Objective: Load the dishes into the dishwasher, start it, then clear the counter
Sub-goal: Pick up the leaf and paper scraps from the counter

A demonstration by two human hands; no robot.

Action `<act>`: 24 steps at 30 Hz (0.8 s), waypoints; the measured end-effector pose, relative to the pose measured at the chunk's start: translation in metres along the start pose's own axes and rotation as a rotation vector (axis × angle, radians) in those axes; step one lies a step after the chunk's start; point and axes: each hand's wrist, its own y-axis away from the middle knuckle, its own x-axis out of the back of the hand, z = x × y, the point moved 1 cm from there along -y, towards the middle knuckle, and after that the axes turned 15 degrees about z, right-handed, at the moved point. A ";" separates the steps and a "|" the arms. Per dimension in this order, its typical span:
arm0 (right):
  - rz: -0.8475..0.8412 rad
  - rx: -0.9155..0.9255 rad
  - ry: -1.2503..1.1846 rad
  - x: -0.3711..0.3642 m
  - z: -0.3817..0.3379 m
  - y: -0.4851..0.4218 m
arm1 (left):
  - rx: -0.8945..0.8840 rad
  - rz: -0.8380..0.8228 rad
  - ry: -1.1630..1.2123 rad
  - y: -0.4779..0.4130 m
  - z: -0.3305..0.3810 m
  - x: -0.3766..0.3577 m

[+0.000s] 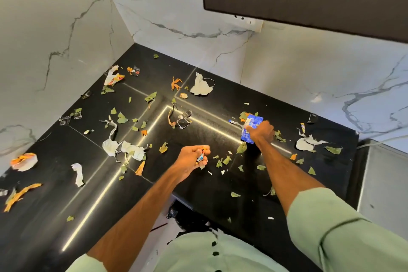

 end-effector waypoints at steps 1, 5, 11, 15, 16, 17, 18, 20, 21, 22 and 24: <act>0.023 -0.003 0.008 -0.002 0.000 0.001 | -0.007 0.003 0.000 0.003 0.001 0.003; 0.051 -0.096 -0.175 -0.002 0.013 -0.001 | -0.045 -0.030 -0.009 0.006 0.007 0.004; 0.157 -0.093 -0.442 0.055 0.056 0.001 | -0.045 -0.092 -0.073 0.002 0.013 -0.026; 0.235 -0.079 -0.332 0.090 0.104 -0.014 | -0.038 -0.164 -0.098 0.010 0.018 -0.060; 0.240 -0.063 -0.286 0.097 0.117 -0.019 | -0.037 -0.177 -0.100 0.012 0.019 -0.068; 0.226 -0.036 -0.240 0.104 0.128 -0.024 | -0.038 -0.188 -0.105 0.014 0.019 -0.075; 0.195 -0.001 -0.198 0.109 0.138 -0.029 | -0.039 -0.200 -0.110 0.017 0.020 -0.081; 0.109 0.085 -0.142 0.119 0.148 -0.034 | -0.038 -0.222 -0.114 0.018 0.020 -0.091; 0.067 0.125 -0.122 0.122 0.149 -0.035 | -0.040 -0.234 -0.111 0.019 0.022 -0.094; 0.032 0.159 -0.108 0.123 0.149 -0.036 | -0.045 -0.240 -0.109 0.019 0.024 -0.096; -0.008 0.197 -0.092 0.121 0.147 -0.037 | -0.055 -0.239 -0.109 0.019 0.029 -0.098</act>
